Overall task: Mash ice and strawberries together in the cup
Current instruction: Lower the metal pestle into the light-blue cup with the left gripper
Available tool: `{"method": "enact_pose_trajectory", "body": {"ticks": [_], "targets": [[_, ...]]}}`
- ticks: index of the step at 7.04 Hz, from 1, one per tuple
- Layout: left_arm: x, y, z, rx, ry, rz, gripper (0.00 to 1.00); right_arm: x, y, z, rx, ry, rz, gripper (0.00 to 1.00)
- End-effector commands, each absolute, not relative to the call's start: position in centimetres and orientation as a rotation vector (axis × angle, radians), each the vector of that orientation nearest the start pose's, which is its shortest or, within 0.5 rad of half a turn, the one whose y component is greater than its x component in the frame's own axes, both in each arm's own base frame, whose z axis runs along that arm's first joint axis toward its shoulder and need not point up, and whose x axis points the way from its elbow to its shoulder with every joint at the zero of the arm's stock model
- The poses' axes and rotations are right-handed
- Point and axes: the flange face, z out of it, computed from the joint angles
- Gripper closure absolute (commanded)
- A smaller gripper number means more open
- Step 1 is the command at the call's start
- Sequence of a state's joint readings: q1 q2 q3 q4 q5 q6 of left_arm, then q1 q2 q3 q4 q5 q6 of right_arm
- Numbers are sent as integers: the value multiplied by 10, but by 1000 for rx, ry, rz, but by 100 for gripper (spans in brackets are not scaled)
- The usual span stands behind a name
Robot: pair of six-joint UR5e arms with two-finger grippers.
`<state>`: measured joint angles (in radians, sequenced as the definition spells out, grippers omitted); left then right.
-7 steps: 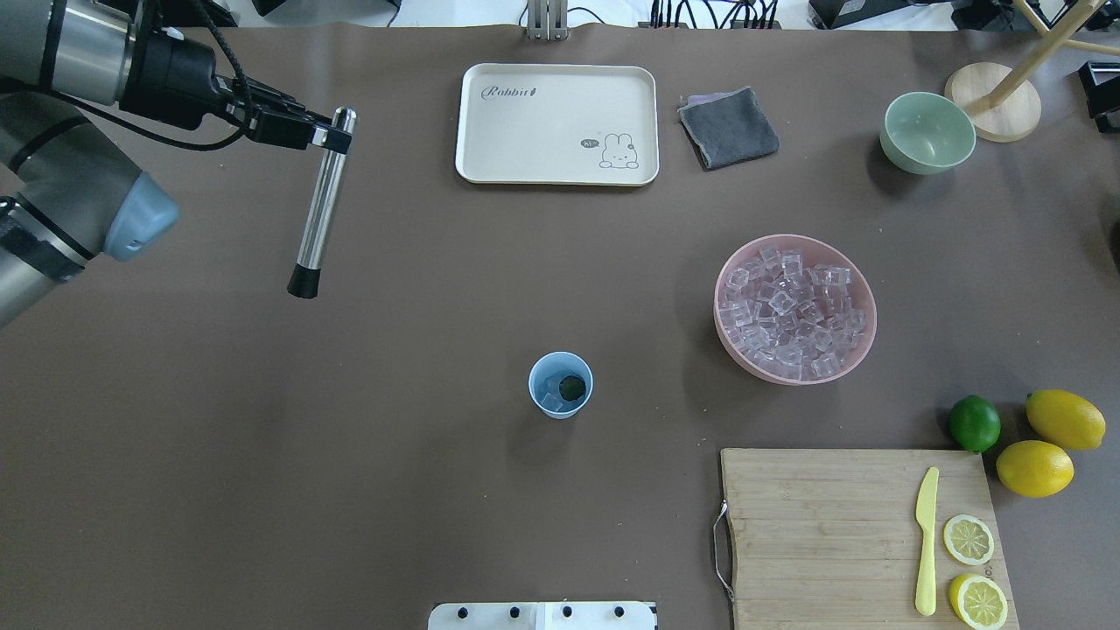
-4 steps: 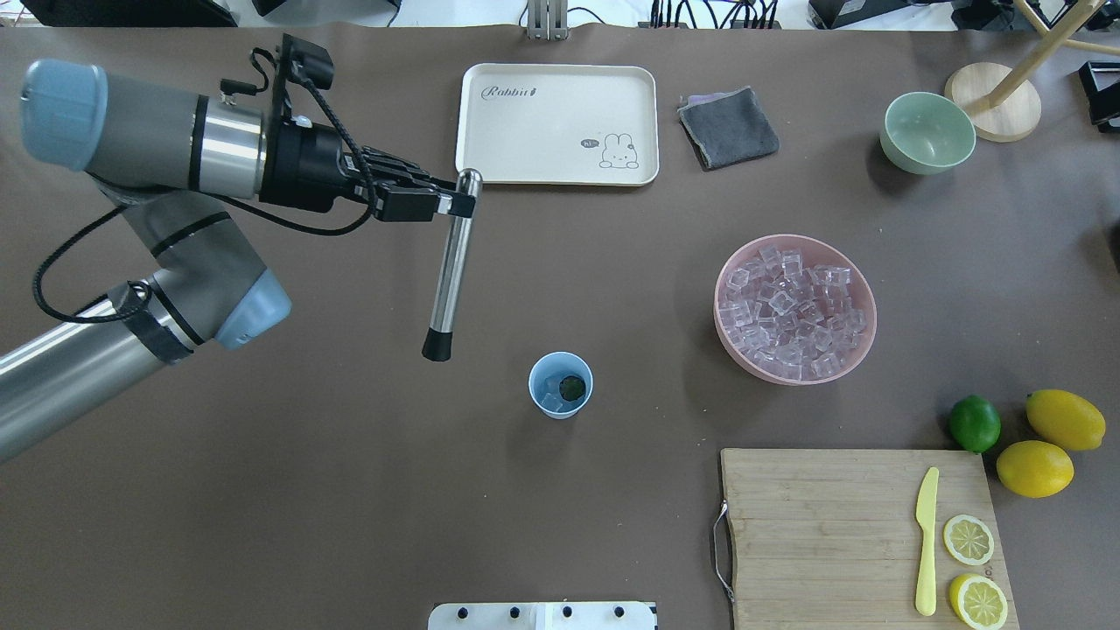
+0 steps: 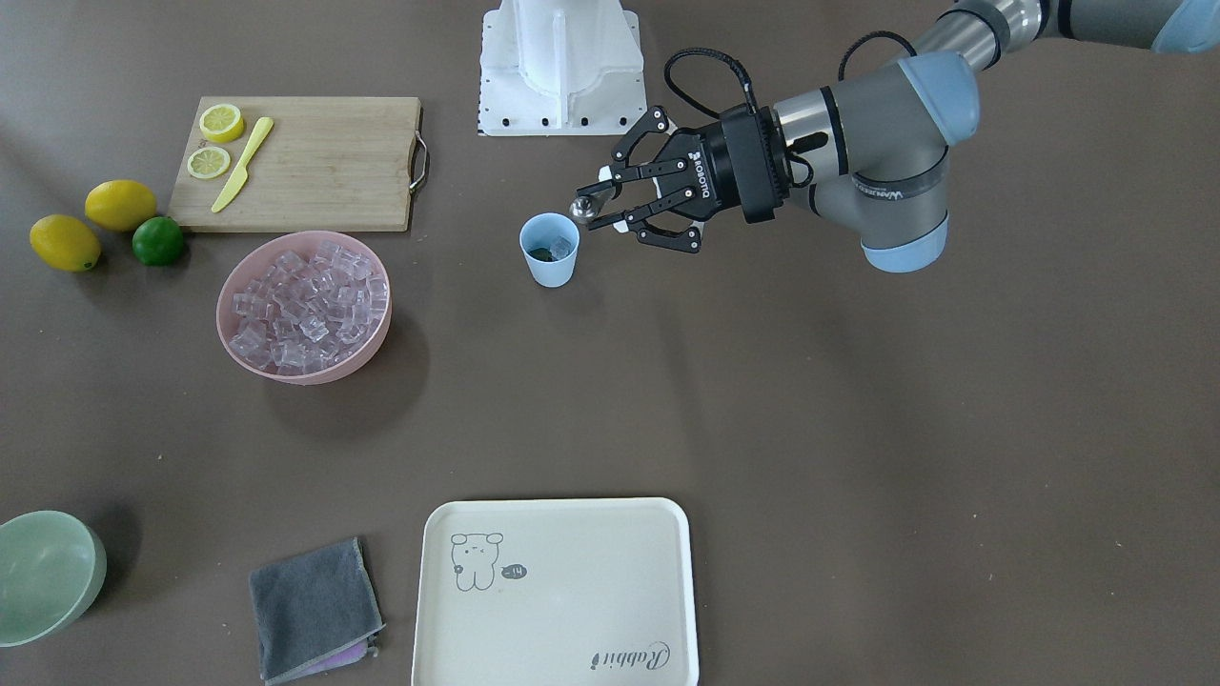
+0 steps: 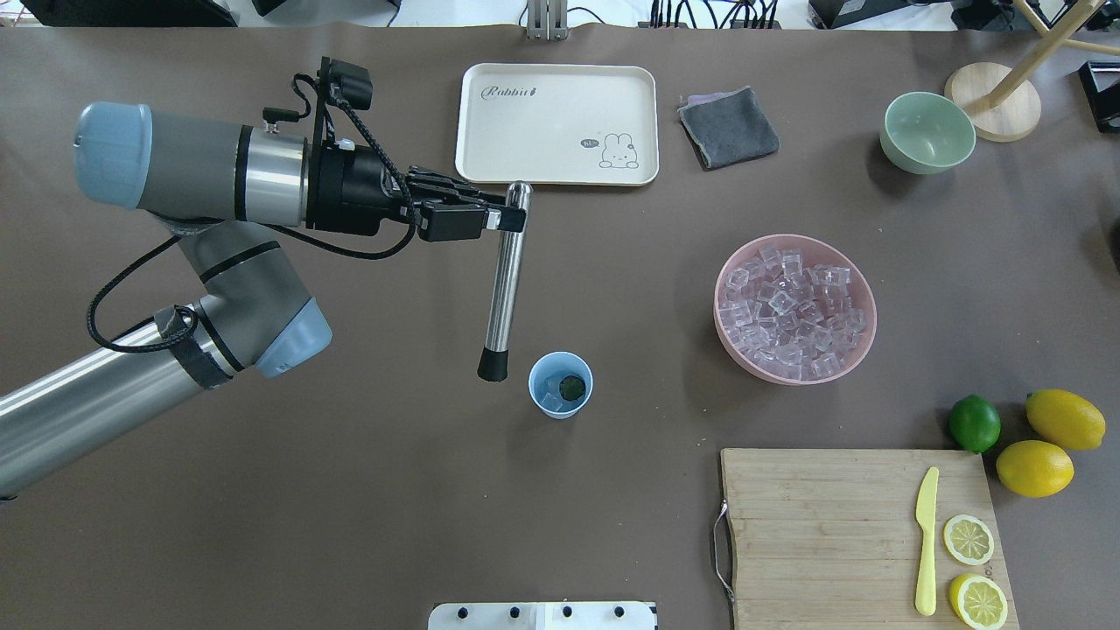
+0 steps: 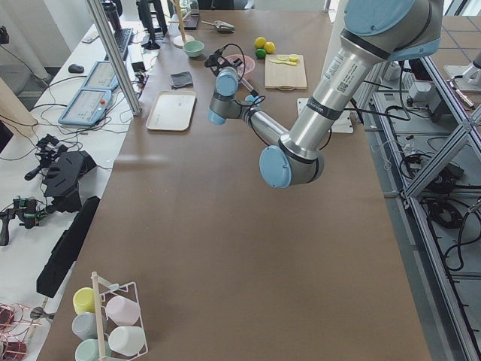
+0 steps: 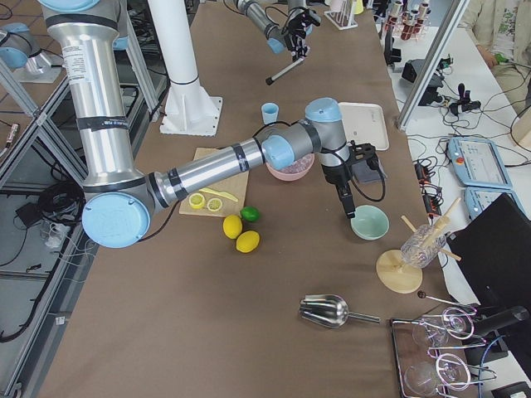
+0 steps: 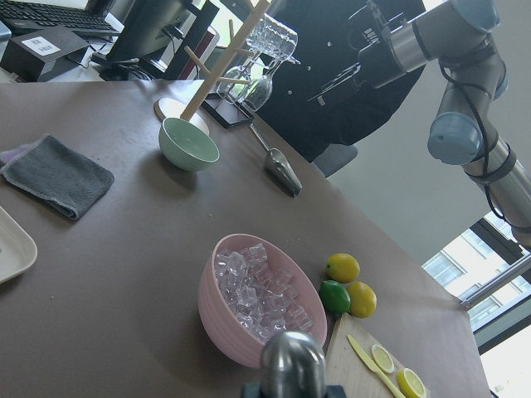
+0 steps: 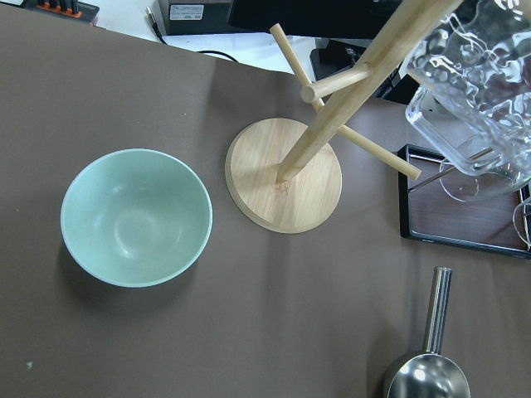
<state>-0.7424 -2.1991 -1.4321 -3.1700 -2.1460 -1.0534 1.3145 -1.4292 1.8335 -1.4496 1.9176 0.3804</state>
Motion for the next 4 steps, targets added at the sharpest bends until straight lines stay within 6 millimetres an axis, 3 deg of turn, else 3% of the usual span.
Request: {"method": "enact_pose_trajectory", "body": {"ticks": [1, 2, 3, 4], "targets": [[414, -467, 186, 1030, 1873, 343, 100, -41, -562, 458, 393, -482, 35, 0], [411, -456, 188, 1093, 1935, 329, 100, -40, -562, 458, 395, -479, 38, 0], [421, -438, 192, 1132, 1997, 295, 100, -40, -561, 457, 398, -480, 37, 0], [440, -435, 209, 1194, 1966, 325, 100, -40, -560, 458, 396, -479, 37, 0]]}}
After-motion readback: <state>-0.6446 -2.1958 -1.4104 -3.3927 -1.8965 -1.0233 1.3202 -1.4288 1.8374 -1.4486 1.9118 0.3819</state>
